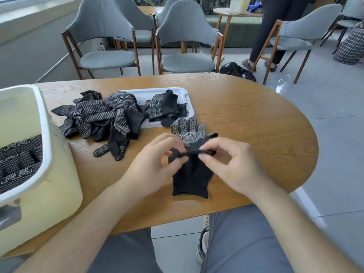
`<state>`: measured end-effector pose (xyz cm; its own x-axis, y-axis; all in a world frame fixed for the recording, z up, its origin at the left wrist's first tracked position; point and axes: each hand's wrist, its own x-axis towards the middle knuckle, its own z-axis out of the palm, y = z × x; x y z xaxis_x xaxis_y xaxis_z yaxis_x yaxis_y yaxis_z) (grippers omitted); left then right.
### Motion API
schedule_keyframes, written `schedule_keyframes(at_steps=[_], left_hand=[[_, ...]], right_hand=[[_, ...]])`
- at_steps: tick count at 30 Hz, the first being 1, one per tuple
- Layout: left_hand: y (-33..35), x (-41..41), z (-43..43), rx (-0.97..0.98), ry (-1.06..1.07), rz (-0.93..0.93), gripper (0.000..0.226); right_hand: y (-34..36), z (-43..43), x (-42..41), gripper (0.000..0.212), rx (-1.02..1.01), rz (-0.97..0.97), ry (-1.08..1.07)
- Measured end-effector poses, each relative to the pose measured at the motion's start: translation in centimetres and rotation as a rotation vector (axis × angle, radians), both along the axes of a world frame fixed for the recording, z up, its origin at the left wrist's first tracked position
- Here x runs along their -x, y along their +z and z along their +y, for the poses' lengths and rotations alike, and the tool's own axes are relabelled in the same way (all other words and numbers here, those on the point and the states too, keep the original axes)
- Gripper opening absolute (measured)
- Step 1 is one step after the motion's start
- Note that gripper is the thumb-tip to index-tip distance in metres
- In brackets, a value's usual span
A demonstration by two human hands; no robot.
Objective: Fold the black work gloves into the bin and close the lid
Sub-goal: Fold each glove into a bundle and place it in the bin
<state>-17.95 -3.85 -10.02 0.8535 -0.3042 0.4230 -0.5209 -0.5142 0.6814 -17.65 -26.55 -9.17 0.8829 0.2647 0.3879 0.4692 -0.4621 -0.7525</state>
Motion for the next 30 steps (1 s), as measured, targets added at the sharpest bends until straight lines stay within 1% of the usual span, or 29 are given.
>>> schedule_keyframes(at_steps=[2, 4, 9, 11, 14, 19, 23, 27, 30], left_hand=[[-1.7, 1.2, 0.4, -0.061, -0.037, -0.013, 0.014], [-2.2, 2.0, 0.5, -0.085, -0.046, -0.027, 0.014], [-2.0, 3.1, 0.5, -0.143, -0.068, -0.124, 0.011], [-2.2, 3.5, 0.6, -0.182, -0.074, -0.163, 0.012], [-2.4, 4.0, 1.0, -0.231, -0.051, -0.172, 0.015], [-2.7, 4.6, 1.8, -0.316, -0.060, -0.145, 0.021], [-3.2, 4.3, 1.8, -0.309, -0.081, -0.174, 0.017], [-3.4, 4.2, 1.6, -0.312, -0.100, -0.201, 0.019], [-3.4, 4.2, 1.5, -0.305, -0.111, -0.186, 0.021]], right_hand=[[-2.4, -0.2, 1.1, 0.018, 0.022, -0.034, 0.013], [-3.6, -0.3, 1.9, 0.011, 0.052, -0.090, 0.036], [-3.7, -0.3, 3.6, 0.007, 0.084, -0.116, 0.010], [-3.7, -0.4, 3.8, 0.009, 0.109, -0.103, 0.039], [-3.8, -0.7, 4.2, 0.016, 0.201, -0.088, 0.064], [-4.3, -1.1, 4.7, 0.024, 0.343, -0.133, 0.053], [-4.4, -1.0, 4.3, 0.014, 0.326, -0.197, 0.085], [-4.8, -1.0, 4.2, 0.012, 0.318, -0.269, 0.086], [-4.7, -1.0, 4.2, 0.011, 0.282, -0.267, 0.087]])
